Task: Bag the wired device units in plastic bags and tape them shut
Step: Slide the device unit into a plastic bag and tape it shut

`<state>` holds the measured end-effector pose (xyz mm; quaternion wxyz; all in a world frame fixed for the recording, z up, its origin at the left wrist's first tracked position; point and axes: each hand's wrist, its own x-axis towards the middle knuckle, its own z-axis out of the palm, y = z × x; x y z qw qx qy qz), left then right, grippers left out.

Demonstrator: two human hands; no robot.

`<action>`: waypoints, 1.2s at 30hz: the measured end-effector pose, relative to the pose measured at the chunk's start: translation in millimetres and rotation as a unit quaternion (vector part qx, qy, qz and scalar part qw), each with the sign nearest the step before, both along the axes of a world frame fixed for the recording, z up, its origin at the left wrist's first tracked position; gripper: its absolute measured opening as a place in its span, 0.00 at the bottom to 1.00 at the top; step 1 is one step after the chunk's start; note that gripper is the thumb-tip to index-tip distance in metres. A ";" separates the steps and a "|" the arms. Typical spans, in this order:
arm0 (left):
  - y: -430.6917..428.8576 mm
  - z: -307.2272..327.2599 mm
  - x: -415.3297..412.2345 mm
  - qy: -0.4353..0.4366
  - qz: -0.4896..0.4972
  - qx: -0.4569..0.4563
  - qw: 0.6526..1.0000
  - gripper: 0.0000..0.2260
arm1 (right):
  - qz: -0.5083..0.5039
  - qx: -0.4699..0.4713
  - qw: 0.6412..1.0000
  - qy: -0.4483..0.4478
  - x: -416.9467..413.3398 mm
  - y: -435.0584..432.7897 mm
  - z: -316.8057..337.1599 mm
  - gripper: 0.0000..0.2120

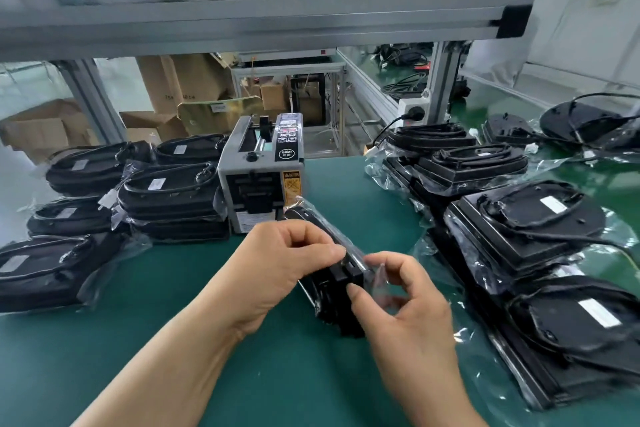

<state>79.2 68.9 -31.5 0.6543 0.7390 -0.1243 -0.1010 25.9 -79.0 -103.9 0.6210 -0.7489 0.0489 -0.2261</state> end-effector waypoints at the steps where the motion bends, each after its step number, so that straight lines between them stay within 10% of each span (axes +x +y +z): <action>1: -1.8 -0.2 -0.2 0.000 0.002 0.014 1.000 0.06 | -0.002 0.000 1.000 0.000 -0.1 0.4 -0.5 0.19; 36: -10.5 -15.4 -3.1 -0.032 0.091 0.081 0.992 0.11 | 0.002 -0.009 1.000 -0.011 -2.2 4.5 -0.1 0.19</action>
